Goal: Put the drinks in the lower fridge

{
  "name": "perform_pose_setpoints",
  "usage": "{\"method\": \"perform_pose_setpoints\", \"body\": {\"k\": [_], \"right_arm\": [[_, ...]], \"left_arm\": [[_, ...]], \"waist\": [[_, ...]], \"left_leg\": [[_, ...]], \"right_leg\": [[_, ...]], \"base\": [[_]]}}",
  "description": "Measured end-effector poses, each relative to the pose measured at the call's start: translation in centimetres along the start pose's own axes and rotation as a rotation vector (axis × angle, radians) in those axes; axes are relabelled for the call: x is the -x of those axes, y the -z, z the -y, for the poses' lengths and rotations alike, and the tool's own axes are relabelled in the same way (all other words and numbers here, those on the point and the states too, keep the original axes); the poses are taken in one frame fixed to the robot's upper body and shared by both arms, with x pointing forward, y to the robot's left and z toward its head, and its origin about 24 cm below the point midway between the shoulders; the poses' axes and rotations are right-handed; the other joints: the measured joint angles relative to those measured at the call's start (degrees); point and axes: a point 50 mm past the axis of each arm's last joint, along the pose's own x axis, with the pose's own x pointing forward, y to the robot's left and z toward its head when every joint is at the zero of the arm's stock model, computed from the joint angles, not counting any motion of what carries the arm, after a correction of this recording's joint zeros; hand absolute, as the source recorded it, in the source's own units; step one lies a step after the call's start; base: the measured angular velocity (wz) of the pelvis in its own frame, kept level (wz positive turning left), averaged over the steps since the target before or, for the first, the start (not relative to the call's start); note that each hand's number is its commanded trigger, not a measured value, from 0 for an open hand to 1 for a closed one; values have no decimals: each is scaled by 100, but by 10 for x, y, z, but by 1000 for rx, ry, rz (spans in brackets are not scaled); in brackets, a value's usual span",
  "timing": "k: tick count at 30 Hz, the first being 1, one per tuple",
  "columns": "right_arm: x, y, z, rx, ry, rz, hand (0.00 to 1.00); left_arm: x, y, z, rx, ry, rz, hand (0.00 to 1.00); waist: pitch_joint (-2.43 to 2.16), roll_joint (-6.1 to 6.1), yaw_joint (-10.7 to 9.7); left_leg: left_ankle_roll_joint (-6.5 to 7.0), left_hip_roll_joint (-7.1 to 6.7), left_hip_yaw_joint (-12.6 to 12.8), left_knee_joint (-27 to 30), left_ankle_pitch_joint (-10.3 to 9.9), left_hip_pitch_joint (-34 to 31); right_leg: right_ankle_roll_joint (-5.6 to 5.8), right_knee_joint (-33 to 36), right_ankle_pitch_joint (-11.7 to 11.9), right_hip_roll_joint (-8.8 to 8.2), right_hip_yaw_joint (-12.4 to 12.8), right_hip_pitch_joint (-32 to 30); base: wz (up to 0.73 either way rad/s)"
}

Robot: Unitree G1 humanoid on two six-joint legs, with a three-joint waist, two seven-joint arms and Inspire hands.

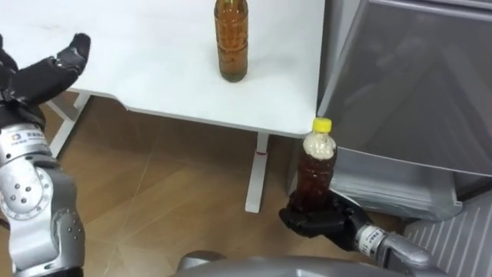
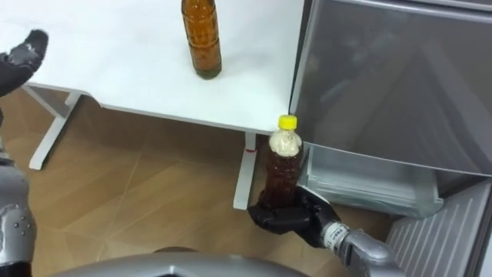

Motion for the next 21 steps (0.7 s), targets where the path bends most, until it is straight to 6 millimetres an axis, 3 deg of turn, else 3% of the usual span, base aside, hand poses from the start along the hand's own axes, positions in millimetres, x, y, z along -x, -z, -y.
{"method": "perform_pose_setpoints", "body": {"k": [4, 11, 15, 21], "right_arm": [[1, 1, 2, 3, 14, -10, 100], [-3, -4, 1, 1, 41, 6, 100], [-5, -2, 1, -9, 75, 1, 100], [-12, -4, -4, -23, 72, -22, 100]], "left_arm": [[10, 34, -19, -61, -80, -156, 0], [28, 82, -36, -15, -200, -392, 0], [52, 113, -40, -77, -214, -555, 0], [97, 156, -47, -184, -165, -827, 0]], "waist": [[-12, -61, 68], [0, -132, 42], [32, -198, -27], [27, -181, -60]], "left_leg": [[-9, 7, 56, -29, 10, 81], [-6, -1, 59, -31, 9, 77], [1, -18, -14, -19, 2, -30], [3, -22, 24, -16, 0, -67]], "right_leg": [[0, -1, -1, 11, 68, -9], [4, -4, -4, -2, 65, 28], [5, -3, -3, -7, -16, -32], [8, -26, -6, -9, -22, -59]], "base": [[-6], [0], [8], [0]]}}
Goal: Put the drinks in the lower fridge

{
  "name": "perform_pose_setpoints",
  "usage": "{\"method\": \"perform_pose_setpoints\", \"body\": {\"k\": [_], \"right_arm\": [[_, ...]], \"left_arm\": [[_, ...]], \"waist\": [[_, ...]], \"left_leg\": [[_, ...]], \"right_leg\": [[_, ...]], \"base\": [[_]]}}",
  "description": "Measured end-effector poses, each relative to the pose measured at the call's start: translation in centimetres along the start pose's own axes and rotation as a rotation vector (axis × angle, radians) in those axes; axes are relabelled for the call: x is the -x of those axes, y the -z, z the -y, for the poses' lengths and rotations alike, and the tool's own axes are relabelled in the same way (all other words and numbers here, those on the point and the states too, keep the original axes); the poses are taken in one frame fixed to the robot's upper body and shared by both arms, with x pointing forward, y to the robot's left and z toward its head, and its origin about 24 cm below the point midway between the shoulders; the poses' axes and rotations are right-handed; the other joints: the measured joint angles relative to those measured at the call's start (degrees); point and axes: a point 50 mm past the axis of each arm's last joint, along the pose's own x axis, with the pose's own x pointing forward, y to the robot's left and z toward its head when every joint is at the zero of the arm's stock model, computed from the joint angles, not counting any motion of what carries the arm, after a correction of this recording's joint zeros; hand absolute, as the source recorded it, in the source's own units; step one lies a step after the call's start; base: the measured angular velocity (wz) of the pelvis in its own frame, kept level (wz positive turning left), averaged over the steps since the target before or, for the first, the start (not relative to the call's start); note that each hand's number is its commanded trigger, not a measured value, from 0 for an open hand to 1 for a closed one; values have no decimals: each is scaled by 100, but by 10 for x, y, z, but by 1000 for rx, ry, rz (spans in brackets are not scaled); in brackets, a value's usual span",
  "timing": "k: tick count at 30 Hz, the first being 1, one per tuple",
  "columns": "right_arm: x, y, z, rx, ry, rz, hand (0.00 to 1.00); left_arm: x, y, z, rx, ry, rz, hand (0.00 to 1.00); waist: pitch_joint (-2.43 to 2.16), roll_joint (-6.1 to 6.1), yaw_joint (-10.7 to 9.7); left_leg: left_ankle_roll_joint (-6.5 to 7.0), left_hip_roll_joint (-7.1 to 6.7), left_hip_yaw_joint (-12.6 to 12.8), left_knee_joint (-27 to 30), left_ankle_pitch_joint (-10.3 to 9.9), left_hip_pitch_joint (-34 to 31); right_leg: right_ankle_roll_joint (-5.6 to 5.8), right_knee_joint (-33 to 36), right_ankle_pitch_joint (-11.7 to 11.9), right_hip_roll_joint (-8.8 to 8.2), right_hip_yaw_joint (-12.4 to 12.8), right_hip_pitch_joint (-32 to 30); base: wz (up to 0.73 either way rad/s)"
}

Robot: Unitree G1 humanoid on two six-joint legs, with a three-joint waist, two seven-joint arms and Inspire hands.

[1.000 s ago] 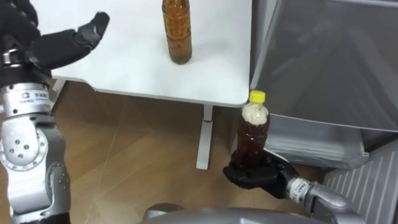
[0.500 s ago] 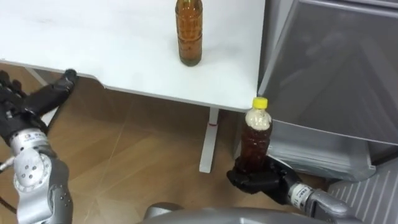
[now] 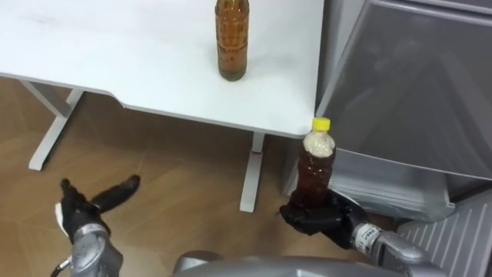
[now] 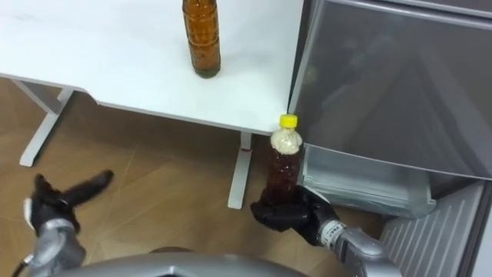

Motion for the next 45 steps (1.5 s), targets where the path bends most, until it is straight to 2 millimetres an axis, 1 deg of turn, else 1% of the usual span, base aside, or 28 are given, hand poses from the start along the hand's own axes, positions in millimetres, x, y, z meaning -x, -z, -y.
{"method": "perform_pose_setpoints", "body": {"k": [4, 7, 11, 13, 16, 20, 25, 26, 27, 32, 35, 38, 40, 41, 43, 45], "right_arm": [[-2, -1, -1, -5, 15, 7, 100], [-3, -2, 1, -41, 41, 20, 100], [-6, -5, 6, -73, 71, 23, 100], [-7, -3, 8, -77, 82, 12, 100], [-7, -3, 8, -91, 92, 11, 100], [-7, -1, 10, -139, 114, 19, 100], [-5, 14, 13, -224, 149, -14, 100], [-4, 15, 14, -232, 154, -18, 100], [-3, 18, 15, -244, 162, -27, 100], [-1, 28, 18, -283, 195, -55, 100], [-1, 28, 18, -308, 211, -48, 100], [0, 31, 19, -407, 224, -17, 100], [1, 33, 21, -481, 244, -1, 100], [1, 34, 21, -501, 252, 5, 100], [2, 33, 23, -571, 280, 33, 100], [2, 33, 24, -619, 300, 51, 100]], "left_arm": [[8, 39, -14, -30, -15, -158, 0], [14, 57, -24, -53, -32, -246, 0], [19, 69, -32, -87, -45, -302, 0], [20, 74, -34, -144, -27, -325, 0], [22, 78, -34, -215, 20, -350, 0], [23, 82, -34, -244, 62, -377, 0], [24, 83, -33, -257, 96, -386, 0], [24, 83, -33, -256, 97, -387, 0], [24, 84, -33, -256, 99, -387, 0], [23, 82, -29, -250, 119, -380, 0], [21, 79, -27, -256, 134, -373, 0], [19, 79, -24, -252, 134, -379, 0], [19, 79, -25, -244, 131, -383, 0], [18, 78, -23, -245, 134, -379, 0], [20, 82, -25, -247, 126, -396, 0], [20, 82, -25, -249, 124, -397, 0]], "waist": [[-3, 10, -38], [-6, 16, -66], [-5, 14, -123], [-3, 9, -180], [-3, 4, -220], [-6, 8, -269], [-27, 43, -361], [-30, 49, -362], [-44, 60, -372], [-55, 85, -390], [-44, 109, -403], [-1, 138, -407], [14, 144, -407], [14, 156, -421], [13, 157, -475], [3, 166, -531]], "left_leg": [[1, 4, 62, -17, 0, 4], [1, 8, 64, -43, 1, 24], [1, 10, 63, -44, 1, 29], [1, 10, 62, -46, 0, 11], [2, 9, 43, -33, -1, -51], [1, 9, 35, -4, -1, -72], [1, 11, 60, 6, -1, -92], [1, 11, 65, 5, -1, -101], [1, 14, 73, 6, -1, -133], [1, 19, 89, 2, -1, -131], [0, 20, 94, 8, -1, -123], [0, 21, 95, 5, -1, -81], [1, 23, 110, -17, -2, -63], [1, 24, 114, -29, -2, -65], [0, 25, 120, -40, -2, -82], [0, 27, 126, -36, -2, -81]], "right_leg": [[0, 2, 0, 2, 66, -47], [0, 4, 0, 7, 62, -35], [0, 5, 1, 8, 44, -20], [1, 5, 1, 4, 15, -16], [0, 13, 2, 7, 13, -61], [-1, 16, 2, 8, 7, -67], [-2, 16, 3, 6, 15, -87], [-2, 17, 3, 7, 17, -98], [-3, 21, 3, 8, 21, -132], [-3, 18, 4, 10, 18, -134], [-3, 15, 4, 9, 16, -128], [-3, 15, 4, 8, 19, -94], [-3, 16, 4, 11, 43, -89], [-3, 16, 4, 15, 58, -94], [-3, 15, 4, 20, 94, -114], [-3, 15, 4, 24, 105, -117]], "base": [[-8], [-1], [1], [5], [1], [0], [0], [-4], [0], [0], [0], [0], [-5], [-6], [-2], [0]]}}
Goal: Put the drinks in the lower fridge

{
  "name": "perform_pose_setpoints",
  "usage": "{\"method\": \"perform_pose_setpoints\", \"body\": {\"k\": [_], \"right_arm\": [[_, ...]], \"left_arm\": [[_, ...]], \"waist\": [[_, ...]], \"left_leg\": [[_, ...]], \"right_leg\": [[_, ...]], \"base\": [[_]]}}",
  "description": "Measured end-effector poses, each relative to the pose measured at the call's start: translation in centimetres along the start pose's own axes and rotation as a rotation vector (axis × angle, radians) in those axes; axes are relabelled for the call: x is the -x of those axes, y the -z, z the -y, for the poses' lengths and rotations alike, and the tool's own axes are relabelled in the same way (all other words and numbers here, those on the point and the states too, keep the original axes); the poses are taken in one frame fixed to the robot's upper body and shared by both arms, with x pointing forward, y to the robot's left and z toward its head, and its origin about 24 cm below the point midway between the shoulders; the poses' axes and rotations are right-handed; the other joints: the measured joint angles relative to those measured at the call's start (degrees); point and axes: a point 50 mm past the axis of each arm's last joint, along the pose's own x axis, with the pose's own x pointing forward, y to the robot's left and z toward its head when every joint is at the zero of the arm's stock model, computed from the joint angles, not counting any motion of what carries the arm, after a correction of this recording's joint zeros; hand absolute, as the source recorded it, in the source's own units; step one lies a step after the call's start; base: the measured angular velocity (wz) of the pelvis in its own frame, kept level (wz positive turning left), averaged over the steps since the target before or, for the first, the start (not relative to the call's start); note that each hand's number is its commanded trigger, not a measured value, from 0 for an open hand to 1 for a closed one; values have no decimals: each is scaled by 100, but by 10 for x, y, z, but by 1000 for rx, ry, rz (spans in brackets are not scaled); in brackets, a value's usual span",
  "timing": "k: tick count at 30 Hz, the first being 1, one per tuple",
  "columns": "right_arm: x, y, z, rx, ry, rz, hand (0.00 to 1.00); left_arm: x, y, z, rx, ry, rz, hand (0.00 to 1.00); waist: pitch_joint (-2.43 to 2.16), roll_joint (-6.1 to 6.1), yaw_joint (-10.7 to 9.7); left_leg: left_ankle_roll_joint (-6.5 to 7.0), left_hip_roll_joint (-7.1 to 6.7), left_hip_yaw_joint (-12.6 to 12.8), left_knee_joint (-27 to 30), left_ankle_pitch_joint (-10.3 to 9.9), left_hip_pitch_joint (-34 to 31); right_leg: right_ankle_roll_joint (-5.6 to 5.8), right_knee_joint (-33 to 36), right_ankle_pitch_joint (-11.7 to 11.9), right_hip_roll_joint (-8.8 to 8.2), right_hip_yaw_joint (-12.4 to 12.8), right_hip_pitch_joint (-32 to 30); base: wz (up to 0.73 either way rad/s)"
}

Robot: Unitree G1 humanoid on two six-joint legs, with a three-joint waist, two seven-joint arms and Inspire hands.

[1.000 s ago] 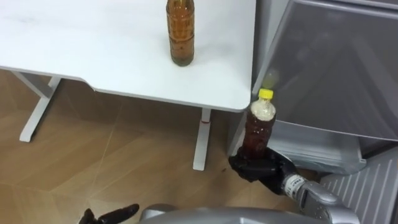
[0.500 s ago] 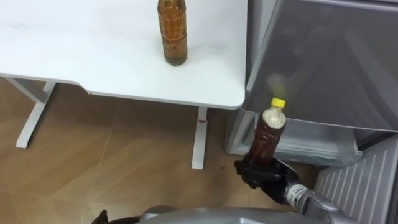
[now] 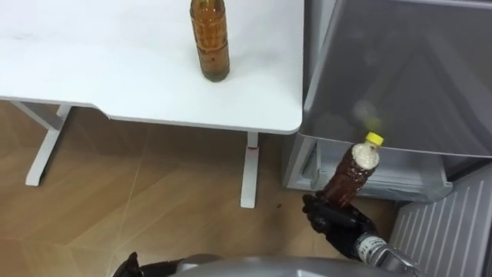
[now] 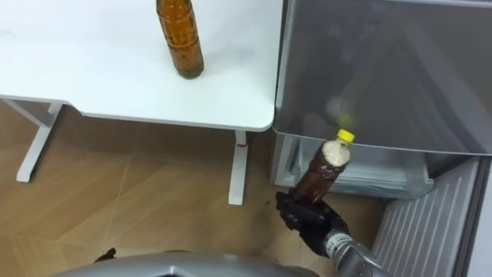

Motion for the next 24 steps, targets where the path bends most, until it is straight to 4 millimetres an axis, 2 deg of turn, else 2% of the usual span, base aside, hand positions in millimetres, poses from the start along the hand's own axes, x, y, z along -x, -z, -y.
{"method": "perform_pose_setpoints", "body": {"k": [19, 24], "right_arm": [[1, -4, 5, -279, 61, 82, 100], [2, -5, 7, -376, 67, 109, 100]], "left_arm": [[2, 8, -4, 7, -11, -16, 0], [2, 8, -4, 40, -13, -18, 0]], "waist": [[-39, 17, -139], [-34, 20, -128]], "left_leg": [[0, 7, 81, -2, 1, 57], [0, 12, 84, -6, 1, 64]], "right_leg": [[0, 27, 0, 2, 48, 0], [0, 71, 0, 0, 43, -3]], "base": [[-1], [0]]}}
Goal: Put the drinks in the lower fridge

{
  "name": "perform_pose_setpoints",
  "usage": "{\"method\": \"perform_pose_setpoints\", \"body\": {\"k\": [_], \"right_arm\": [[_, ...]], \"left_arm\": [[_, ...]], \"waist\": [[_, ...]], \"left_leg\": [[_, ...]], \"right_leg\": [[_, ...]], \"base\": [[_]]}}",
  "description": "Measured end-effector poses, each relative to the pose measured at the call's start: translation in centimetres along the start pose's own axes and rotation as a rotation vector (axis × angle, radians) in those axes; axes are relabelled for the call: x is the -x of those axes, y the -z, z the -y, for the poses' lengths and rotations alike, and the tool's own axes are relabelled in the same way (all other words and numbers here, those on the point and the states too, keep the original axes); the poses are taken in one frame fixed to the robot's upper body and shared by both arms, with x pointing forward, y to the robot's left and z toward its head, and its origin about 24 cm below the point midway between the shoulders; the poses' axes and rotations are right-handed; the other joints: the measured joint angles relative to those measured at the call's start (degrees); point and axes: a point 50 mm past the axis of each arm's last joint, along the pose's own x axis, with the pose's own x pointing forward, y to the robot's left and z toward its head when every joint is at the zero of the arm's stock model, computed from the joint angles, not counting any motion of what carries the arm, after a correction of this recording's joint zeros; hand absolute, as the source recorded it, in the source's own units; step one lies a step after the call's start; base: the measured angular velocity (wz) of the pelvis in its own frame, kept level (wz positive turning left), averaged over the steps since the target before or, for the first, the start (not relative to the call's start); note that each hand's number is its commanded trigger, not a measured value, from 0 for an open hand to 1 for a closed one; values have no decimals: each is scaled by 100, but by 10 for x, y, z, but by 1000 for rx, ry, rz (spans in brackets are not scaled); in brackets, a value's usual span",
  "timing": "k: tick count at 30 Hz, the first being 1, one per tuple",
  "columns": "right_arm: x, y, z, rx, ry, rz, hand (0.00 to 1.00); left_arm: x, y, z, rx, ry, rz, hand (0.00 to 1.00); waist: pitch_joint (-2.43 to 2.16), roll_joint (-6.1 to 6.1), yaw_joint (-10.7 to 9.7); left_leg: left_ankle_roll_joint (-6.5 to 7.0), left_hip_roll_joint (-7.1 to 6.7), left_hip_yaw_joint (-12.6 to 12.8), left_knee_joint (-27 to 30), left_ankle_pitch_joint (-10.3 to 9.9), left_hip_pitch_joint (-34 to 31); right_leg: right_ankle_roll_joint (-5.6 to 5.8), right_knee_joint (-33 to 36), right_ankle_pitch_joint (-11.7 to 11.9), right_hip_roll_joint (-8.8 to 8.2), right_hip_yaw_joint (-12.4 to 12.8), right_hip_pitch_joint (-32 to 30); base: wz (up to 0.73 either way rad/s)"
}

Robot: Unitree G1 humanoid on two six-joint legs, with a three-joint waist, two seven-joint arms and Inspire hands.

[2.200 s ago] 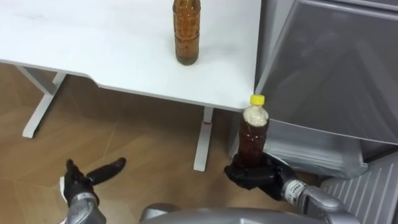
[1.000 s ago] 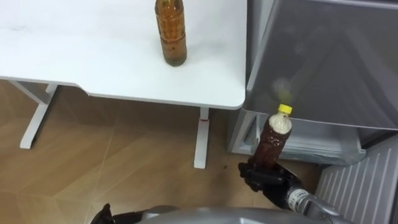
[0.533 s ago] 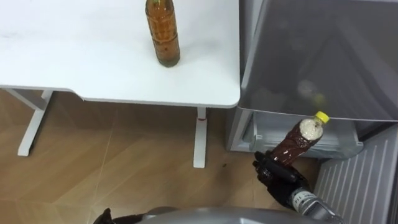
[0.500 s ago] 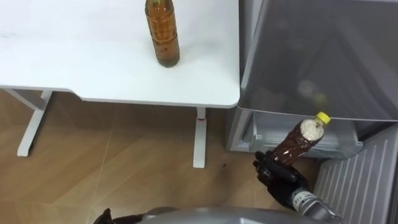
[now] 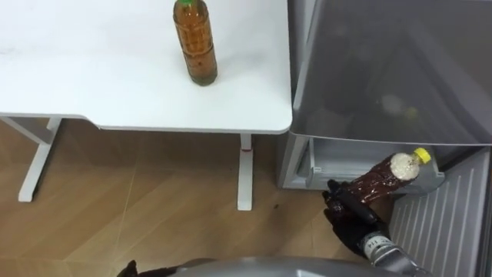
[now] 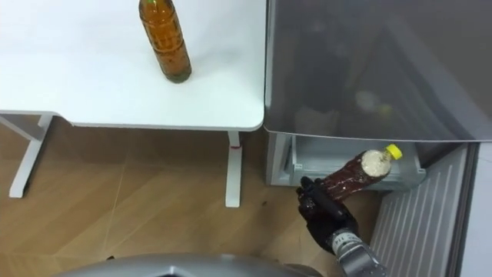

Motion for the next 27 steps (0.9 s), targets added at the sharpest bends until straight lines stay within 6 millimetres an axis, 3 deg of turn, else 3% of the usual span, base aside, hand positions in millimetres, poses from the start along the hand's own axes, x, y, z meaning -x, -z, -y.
{"method": "perform_pose_setpoints", "body": {"k": [10, 27], "right_arm": [[2, 1, 8, -179, 38, 31, 100], [1, -5, 11, -257, 73, 67, 100]], "left_arm": [[4, 14, -6, -15, -6, -35, 0], [5, 23, -8, -42, -11, -95, 0]], "waist": [[23, -22, -6], [26, 52, 4]], "left_leg": [[0, -9, -43, 43, 0, 1], [0, -28, -39, 47, 1, 86]], "right_leg": [[0, -10, -1, -8, -46, 35], [13, -147, -9, -15, -43, 176]], "base": [[1], [1]]}}
